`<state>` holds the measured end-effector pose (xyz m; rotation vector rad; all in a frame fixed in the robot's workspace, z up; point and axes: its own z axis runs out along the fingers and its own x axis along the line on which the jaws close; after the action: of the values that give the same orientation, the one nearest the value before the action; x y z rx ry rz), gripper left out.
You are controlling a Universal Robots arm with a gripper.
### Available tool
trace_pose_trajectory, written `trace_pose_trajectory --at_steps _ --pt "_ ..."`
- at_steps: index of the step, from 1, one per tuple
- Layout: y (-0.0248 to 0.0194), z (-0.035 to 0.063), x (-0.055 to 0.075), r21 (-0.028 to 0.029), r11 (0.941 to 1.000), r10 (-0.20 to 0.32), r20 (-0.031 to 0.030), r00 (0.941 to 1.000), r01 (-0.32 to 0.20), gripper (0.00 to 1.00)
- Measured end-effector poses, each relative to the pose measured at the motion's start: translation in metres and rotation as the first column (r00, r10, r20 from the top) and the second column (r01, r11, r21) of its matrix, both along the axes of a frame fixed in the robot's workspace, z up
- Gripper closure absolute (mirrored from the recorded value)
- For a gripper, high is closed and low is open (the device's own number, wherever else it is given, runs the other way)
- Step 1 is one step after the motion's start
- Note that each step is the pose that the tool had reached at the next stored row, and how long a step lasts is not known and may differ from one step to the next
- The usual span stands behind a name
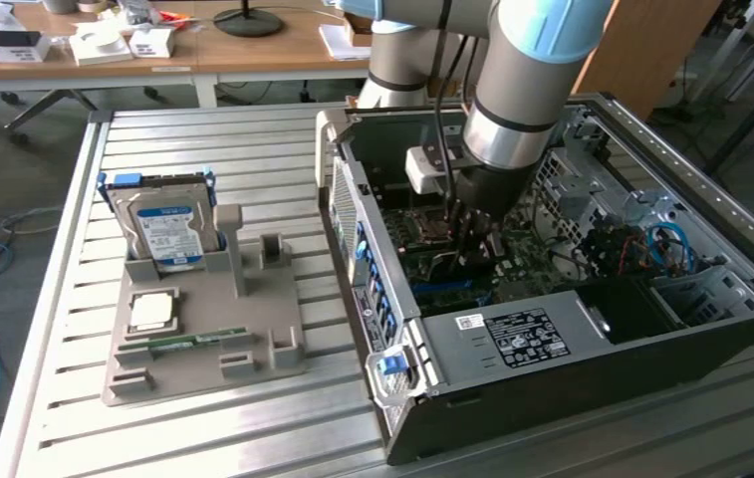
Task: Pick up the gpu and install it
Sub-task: 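Insert the gpu into the slot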
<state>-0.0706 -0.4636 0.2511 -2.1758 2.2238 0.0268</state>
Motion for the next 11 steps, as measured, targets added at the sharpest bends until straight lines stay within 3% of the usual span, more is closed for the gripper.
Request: trace_pose_trajectory --at_steps 11 --pt "0.0 -0.002 0.0 -0.0003 1.0 0.002 -0.0001 1.0 -0.002 0.74"
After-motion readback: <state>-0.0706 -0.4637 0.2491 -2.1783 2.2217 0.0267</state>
